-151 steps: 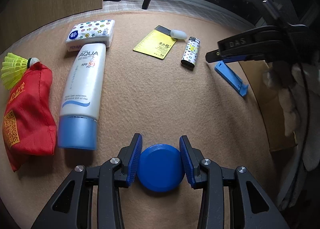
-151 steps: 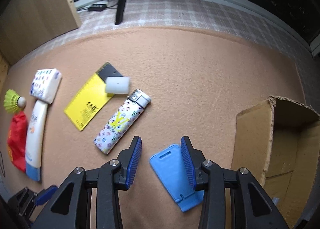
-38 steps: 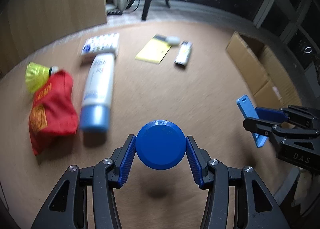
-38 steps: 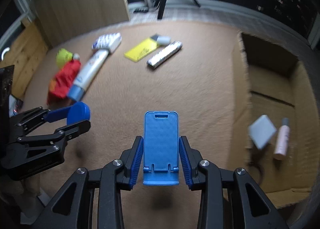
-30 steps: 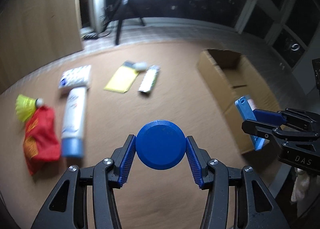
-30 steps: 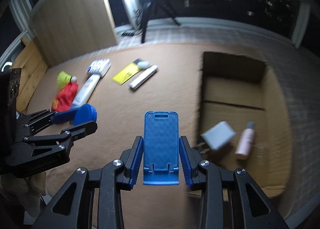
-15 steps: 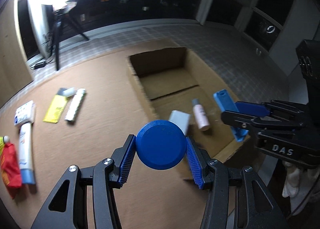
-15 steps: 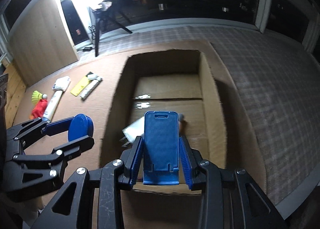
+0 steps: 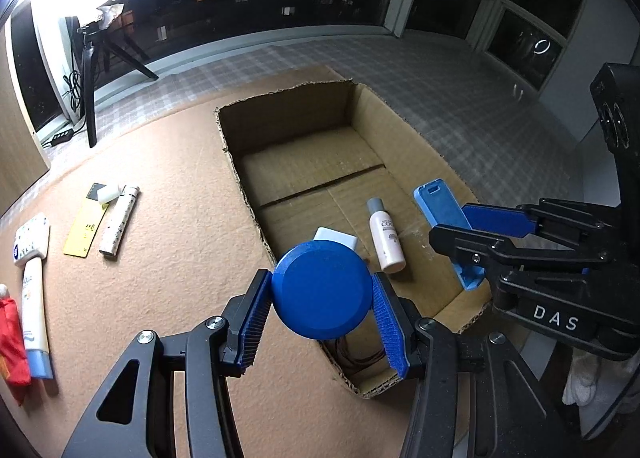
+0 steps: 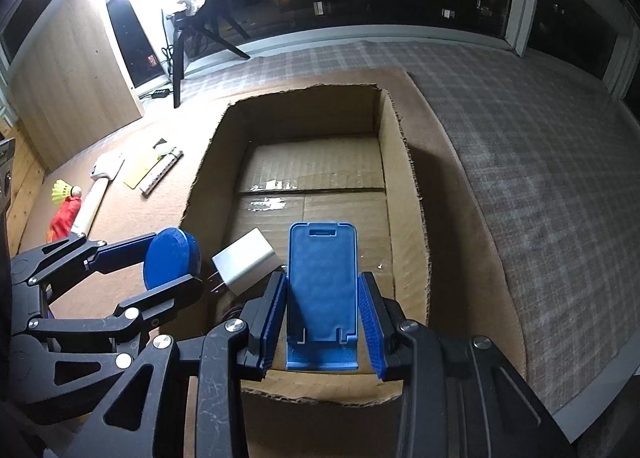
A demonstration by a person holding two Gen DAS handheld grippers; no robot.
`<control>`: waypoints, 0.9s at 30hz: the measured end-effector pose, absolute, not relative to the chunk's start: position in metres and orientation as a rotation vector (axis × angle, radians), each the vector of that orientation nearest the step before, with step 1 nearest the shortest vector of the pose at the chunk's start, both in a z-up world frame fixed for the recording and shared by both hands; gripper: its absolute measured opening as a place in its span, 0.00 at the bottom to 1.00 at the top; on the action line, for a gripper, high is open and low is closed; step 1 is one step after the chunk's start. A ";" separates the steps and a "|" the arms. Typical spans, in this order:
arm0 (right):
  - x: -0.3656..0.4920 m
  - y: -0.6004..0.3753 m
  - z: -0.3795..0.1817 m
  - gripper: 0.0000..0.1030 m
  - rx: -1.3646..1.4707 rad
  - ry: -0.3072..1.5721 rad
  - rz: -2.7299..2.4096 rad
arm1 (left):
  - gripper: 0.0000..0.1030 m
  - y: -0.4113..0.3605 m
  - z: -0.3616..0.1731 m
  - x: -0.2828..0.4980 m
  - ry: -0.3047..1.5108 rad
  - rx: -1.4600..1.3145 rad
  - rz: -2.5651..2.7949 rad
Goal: Organize objects
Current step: 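Carry the blue tin and phone stand into the box and open both tools, then move both tools back toward the white AQUA sunscreen tube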
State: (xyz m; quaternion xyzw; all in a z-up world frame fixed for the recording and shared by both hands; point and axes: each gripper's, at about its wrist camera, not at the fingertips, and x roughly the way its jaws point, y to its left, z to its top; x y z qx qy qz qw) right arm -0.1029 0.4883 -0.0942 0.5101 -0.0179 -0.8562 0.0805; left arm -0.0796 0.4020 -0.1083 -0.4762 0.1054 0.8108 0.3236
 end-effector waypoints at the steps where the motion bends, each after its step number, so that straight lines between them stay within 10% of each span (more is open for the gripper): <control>1: -0.103 0.489 -0.094 0.32 1.526 -0.055 -2.563 | 0.52 0.403 -0.109 -0.079 0.280 -1.249 2.126; 5: -0.104 0.494 -0.094 0.35 1.539 -0.065 -2.590 | 0.52 0.405 -0.109 -0.080 0.282 -1.250 2.119; 9: -0.103 0.498 -0.091 0.59 1.536 -0.107 -2.606 | 0.66 0.401 -0.107 -0.081 0.258 -1.255 2.109; 27: -0.102 0.430 -0.073 0.60 1.470 -0.152 -2.512 | 0.66 0.308 -0.088 -0.098 0.185 -1.277 2.212</control>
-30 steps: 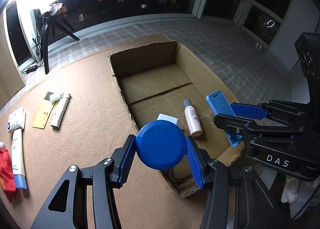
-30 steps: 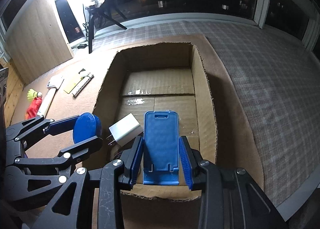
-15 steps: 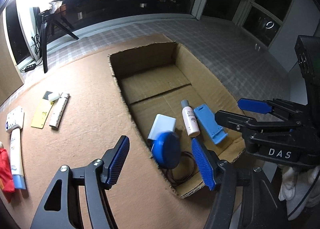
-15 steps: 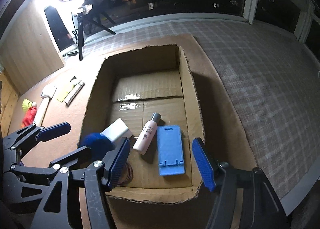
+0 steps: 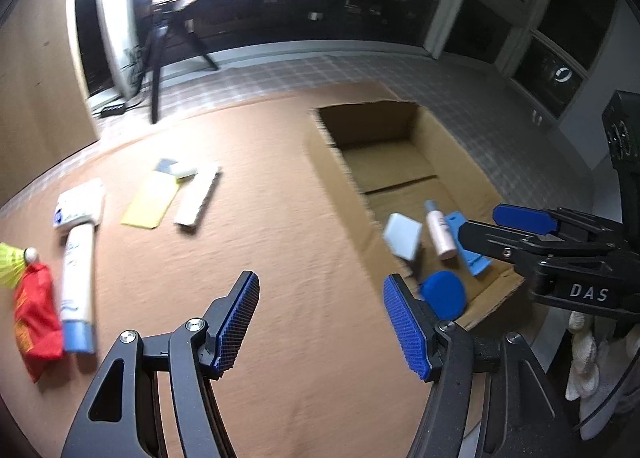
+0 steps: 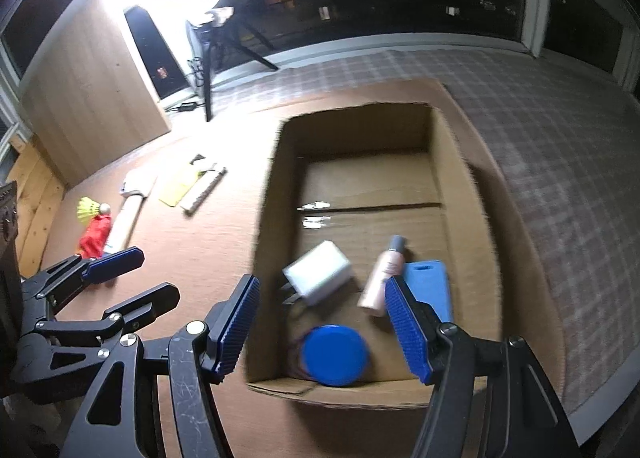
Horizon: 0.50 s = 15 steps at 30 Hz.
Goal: Organize objects
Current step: 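Move both tools back toward the white AQUA sunscreen tube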
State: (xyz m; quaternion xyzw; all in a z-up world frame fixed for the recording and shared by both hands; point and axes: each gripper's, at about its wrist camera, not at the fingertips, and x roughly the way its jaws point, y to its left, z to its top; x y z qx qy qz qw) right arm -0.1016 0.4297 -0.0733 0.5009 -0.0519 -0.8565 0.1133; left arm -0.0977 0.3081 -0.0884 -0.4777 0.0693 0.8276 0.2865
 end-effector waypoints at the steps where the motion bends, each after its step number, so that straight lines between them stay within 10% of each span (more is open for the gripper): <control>1: -0.102 0.424 -0.073 0.60 1.468 -0.151 -2.505 | 0.66 0.299 -0.088 -0.100 0.178 -1.283 2.223; 15: -0.104 0.334 -0.074 0.60 1.456 -0.097 -2.431 | 0.66 0.189 -0.081 -0.130 0.070 -1.387 2.409</control>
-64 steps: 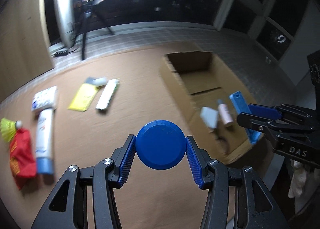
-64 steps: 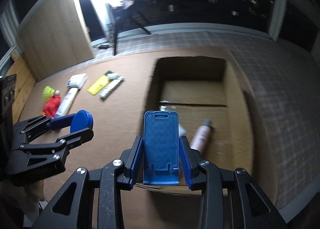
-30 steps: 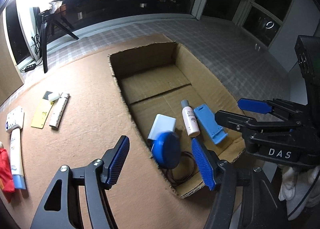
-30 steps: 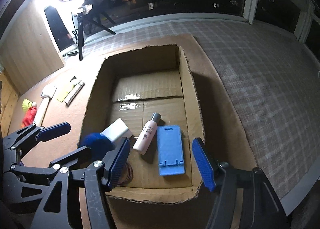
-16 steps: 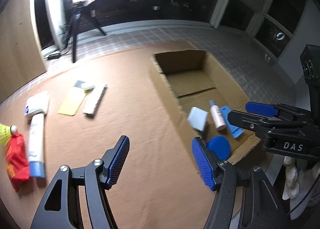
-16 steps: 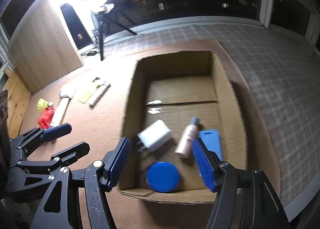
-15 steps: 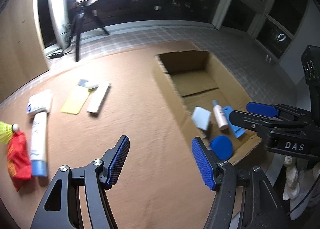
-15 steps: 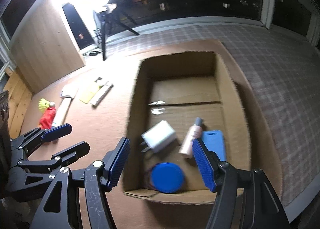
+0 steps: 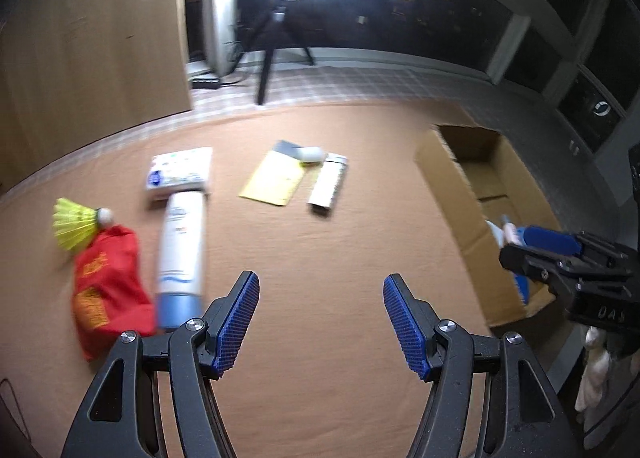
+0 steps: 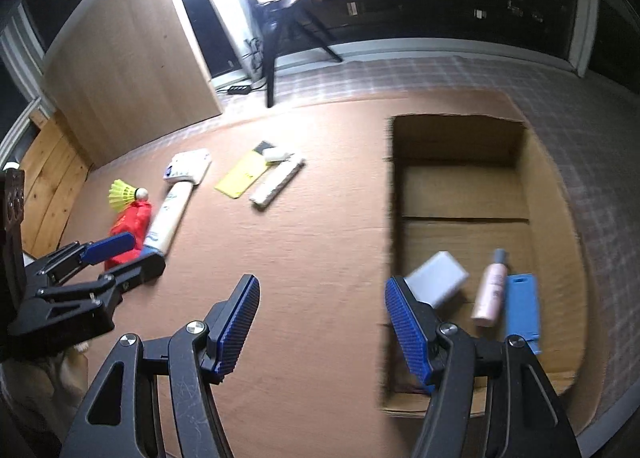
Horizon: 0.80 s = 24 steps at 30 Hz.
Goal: Organize objects
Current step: 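Move both tools back toward the white AQUA sunscreen tube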
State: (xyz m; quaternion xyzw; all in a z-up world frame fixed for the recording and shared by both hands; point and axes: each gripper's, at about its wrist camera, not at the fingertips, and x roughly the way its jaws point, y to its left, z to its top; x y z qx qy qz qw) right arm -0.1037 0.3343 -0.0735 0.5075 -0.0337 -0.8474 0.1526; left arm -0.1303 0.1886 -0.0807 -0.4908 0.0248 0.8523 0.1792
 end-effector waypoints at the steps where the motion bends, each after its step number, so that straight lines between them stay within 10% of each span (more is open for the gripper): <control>1: -0.103 0.325 -0.075 0.60 1.455 -0.087 -2.424 | 0.66 0.180 -0.081 -0.134 0.064 -1.395 2.417; 24: -0.111 0.274 -0.103 0.60 1.418 -0.167 -2.430 | 0.66 0.080 -0.111 -0.207 0.000 -1.607 2.451</control>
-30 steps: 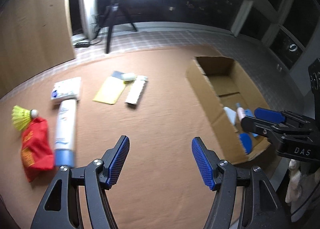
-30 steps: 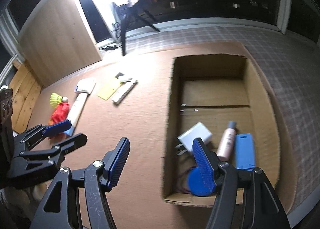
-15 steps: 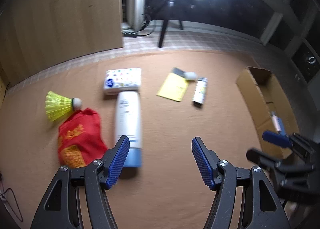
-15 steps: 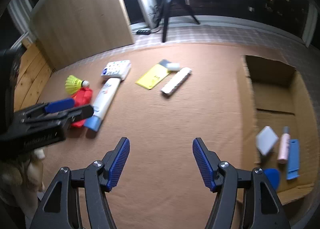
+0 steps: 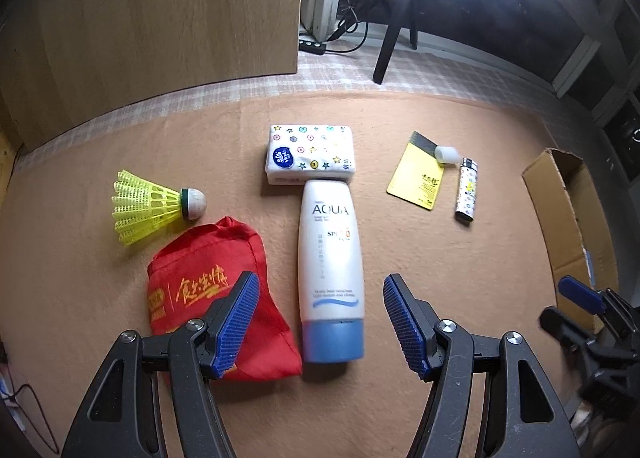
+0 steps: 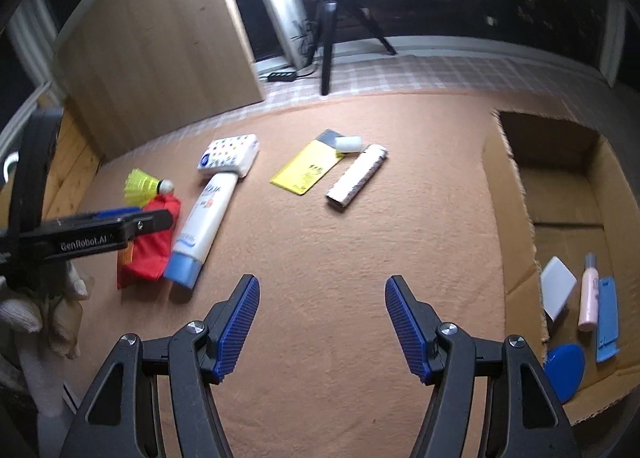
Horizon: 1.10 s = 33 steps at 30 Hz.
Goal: Organize objects
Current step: 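Move both tools back toward the white AQUA sunscreen tube, then grasp the white AQUA sunscreen tube with the left tool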
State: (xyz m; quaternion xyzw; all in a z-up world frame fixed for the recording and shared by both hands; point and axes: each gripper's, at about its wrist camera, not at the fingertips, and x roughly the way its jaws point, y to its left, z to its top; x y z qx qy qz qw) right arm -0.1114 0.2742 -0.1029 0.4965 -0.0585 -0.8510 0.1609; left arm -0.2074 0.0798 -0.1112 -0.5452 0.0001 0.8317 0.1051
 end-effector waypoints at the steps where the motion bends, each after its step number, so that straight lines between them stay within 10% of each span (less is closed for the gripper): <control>1: -0.113 0.279 -0.104 0.60 1.431 -0.193 -2.429 | 0.66 0.079 -0.113 -0.211 -0.007 -1.612 2.443; 28: -0.110 0.315 -0.111 0.60 1.541 -0.298 -2.403 | 0.66 0.093 -0.158 -0.264 -0.027 -1.721 2.355; 33: -0.111 0.314 -0.111 0.60 1.543 -0.290 -2.399 | 0.49 0.092 -0.162 -0.259 -0.069 -1.731 2.340</control>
